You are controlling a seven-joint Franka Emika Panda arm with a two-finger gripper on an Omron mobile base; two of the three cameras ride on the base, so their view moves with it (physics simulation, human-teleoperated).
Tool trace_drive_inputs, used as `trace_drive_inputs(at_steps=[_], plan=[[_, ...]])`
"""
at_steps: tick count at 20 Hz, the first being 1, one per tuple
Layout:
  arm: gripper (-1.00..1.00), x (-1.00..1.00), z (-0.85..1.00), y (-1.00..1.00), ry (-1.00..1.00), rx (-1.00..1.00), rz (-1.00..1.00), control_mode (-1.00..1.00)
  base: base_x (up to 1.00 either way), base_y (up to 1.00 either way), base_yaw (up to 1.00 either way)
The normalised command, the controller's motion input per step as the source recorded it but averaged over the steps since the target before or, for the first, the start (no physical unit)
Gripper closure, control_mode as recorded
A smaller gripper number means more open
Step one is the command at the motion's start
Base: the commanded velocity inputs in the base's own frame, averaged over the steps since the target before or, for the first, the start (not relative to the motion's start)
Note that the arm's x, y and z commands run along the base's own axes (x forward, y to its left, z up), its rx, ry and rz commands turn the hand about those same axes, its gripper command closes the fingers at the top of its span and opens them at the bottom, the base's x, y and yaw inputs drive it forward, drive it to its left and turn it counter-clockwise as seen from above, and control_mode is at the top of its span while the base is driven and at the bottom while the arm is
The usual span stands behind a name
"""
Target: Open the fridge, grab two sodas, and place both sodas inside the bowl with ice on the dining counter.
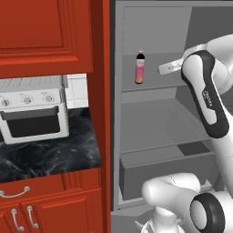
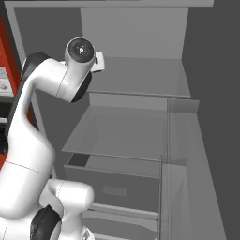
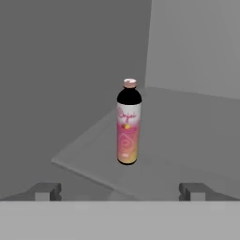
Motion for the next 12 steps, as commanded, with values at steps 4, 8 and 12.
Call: trace_drive_inputs(at_steps=[4,8,12], plan=[[-1.00,0.23,0.00,0.12,0.01,-0.12,-0.02,-1.00,0.00,0.00,0.00],[-1.00,0.33,0.00,0.22,0.05,-0.11,-0.02,-1.00,0.00,0.00,0.00],[-1.00,0.35,0.00,0.16,0.01,-0.04,-0.01,-1.00,0.00,0.00,0.00]])
